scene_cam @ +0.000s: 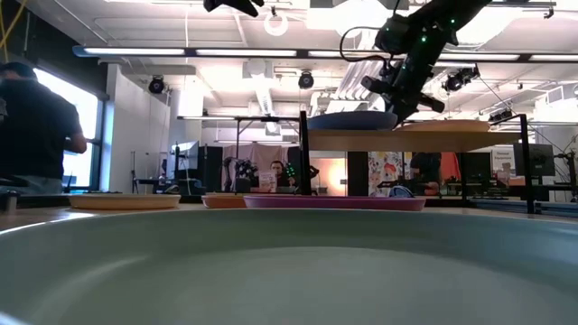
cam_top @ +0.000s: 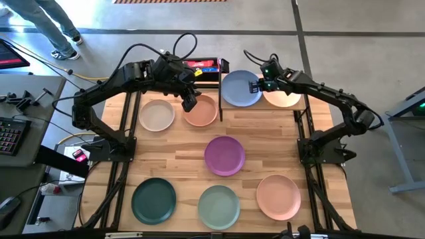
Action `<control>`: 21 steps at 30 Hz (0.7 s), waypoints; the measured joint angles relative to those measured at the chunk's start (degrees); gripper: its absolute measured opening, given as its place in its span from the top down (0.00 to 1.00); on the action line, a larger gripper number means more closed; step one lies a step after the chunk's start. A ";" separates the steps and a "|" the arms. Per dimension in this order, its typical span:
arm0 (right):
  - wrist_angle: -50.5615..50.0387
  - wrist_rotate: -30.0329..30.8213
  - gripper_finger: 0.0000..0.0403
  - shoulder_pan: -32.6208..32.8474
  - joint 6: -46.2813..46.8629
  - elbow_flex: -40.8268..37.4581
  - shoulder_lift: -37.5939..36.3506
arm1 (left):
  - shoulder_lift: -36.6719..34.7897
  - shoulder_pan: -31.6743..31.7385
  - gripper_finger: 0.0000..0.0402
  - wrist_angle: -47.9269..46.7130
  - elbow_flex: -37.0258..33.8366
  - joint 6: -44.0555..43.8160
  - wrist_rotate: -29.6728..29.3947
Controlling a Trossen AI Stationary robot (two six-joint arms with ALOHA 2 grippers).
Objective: Place and stack plates onto a shelf
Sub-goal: Put the blue plate on the shelf
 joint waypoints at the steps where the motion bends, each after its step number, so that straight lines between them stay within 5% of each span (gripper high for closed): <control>1: -0.17 0.04 1.00 0.00 -0.02 0.00 0.00 | 0.00 0.00 0.68 0.00 0.00 -0.01 0.00; 21: -1.22 0.51 1.00 -0.39 -0.88 0.00 -0.20 | 0.04 0.00 0.68 -0.09 0.00 -1.01 0.04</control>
